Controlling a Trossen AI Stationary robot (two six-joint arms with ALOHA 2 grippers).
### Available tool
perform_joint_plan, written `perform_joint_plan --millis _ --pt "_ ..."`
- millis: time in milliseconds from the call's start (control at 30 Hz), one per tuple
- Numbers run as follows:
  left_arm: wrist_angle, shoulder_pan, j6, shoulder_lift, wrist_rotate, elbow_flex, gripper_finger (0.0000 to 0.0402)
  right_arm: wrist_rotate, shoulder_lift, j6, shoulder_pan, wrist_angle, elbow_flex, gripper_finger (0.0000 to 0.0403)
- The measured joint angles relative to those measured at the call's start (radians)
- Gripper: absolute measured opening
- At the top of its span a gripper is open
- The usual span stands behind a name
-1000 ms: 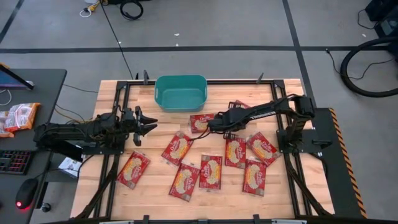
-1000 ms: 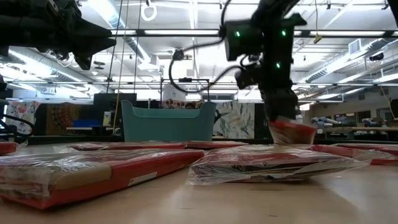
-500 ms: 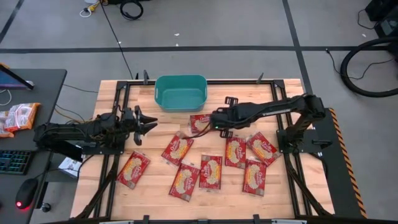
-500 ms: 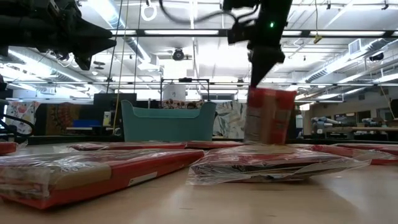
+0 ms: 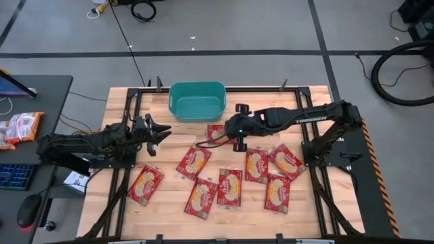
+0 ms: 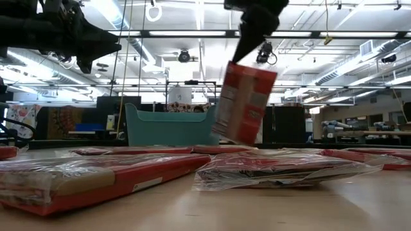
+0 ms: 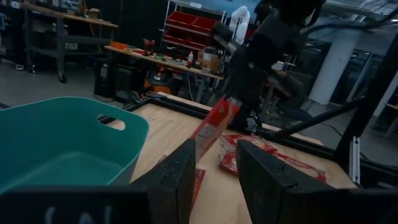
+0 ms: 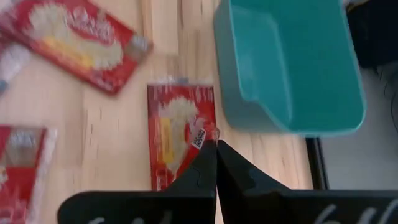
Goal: Sort popcorn bags into baskets
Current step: Put the red popcorn bag into the green bin
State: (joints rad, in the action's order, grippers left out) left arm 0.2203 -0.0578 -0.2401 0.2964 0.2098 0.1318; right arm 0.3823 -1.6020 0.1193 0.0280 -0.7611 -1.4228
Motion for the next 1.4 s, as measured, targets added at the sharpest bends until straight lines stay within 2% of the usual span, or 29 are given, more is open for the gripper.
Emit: perform_joint_plan --millis 233,567,667,967,1400 --pt "0.02 0.0 0.015 0.035 0.006 -0.001 0.0121 -0.023 0.001 0.079 0.0 0.029 -0.104 0.0002" --pt "0.171 0.0 0.038 0.124 0.007 -0.001 0.0122 -0.086 -0.018 0.239 -0.021 0.201 -0.138 0.0001" --pt "0.181 0.0 0.047 0.136 0.007 -0.001 0.0122 -0.129 -0.054 0.257 -0.045 0.215 -0.188 0.0001" --pt "0.207 -0.002 0.102 0.14 -0.007 -0.001 0.0122 -0.172 -0.204 0.395 -0.123 0.172 -0.356 0.0" --pt "0.207 -0.002 0.106 0.14 -0.008 -0.001 0.0121 -0.251 -0.401 0.602 -0.245 0.208 -0.628 0.0001"
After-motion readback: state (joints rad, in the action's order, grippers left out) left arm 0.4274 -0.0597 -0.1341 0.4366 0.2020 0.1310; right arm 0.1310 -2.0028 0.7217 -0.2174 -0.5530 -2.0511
